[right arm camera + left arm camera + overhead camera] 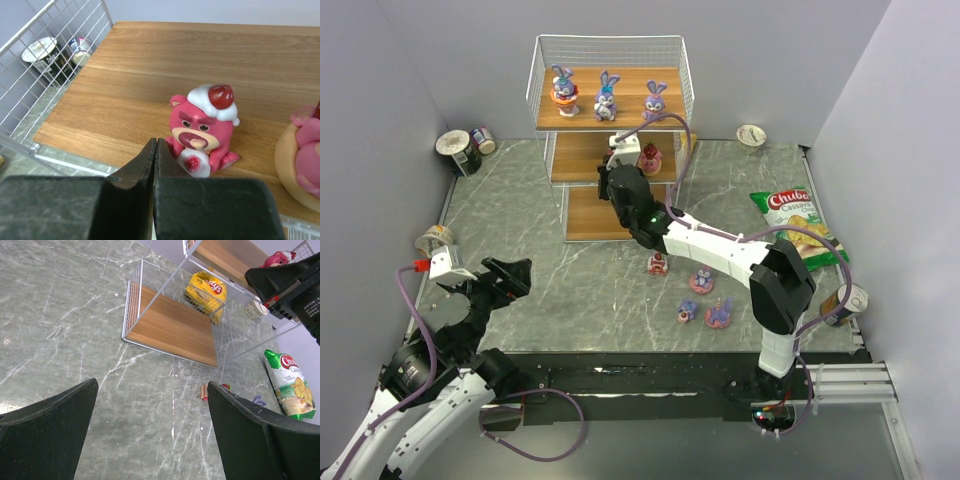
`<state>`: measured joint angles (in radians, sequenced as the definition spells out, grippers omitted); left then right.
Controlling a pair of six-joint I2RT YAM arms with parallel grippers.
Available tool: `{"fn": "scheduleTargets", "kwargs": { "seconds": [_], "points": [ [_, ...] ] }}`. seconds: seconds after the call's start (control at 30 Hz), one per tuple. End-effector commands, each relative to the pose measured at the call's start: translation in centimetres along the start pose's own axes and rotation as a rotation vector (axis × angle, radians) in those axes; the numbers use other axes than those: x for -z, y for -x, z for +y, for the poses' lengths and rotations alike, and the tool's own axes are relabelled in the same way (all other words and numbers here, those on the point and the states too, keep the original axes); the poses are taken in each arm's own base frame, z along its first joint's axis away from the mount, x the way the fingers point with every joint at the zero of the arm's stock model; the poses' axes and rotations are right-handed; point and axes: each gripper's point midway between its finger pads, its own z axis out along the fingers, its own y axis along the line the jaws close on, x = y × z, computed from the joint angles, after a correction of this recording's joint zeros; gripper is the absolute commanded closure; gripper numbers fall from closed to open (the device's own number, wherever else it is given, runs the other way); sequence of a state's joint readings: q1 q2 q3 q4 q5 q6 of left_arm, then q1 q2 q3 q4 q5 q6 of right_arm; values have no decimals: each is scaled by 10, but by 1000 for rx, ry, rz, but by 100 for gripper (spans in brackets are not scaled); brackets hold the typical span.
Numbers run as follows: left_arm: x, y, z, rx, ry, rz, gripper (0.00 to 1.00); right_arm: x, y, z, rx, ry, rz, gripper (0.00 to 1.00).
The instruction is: Place and organize the plastic toys onto the shelf
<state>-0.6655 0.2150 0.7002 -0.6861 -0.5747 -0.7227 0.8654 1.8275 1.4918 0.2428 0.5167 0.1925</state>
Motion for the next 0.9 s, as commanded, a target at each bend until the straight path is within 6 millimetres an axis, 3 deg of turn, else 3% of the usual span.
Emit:
{"fn": "scheduleTargets", "kwargs": {
  "seconds": [0.0, 0.23, 0.63, 0.83, 0.87],
  "points": [
    [2, 7, -1, 20, -4, -22, 3, -7, 27, -1, -10, -12, -70, 100],
    [2, 7, -2, 22, -4, -22, 3, 4, 35, 5, -19, 38, -110, 100],
    [3, 9, 0, 28, 4, -29, 4, 69, 69, 19, -6, 82, -228, 99],
    [4, 9, 0, 30, 0, -31, 4, 106, 70, 2, -28, 57, -206, 79],
    [3, 9, 0, 29, 2, -31, 4, 110, 62, -3, -38, 48, -168, 70]
  ]
}}
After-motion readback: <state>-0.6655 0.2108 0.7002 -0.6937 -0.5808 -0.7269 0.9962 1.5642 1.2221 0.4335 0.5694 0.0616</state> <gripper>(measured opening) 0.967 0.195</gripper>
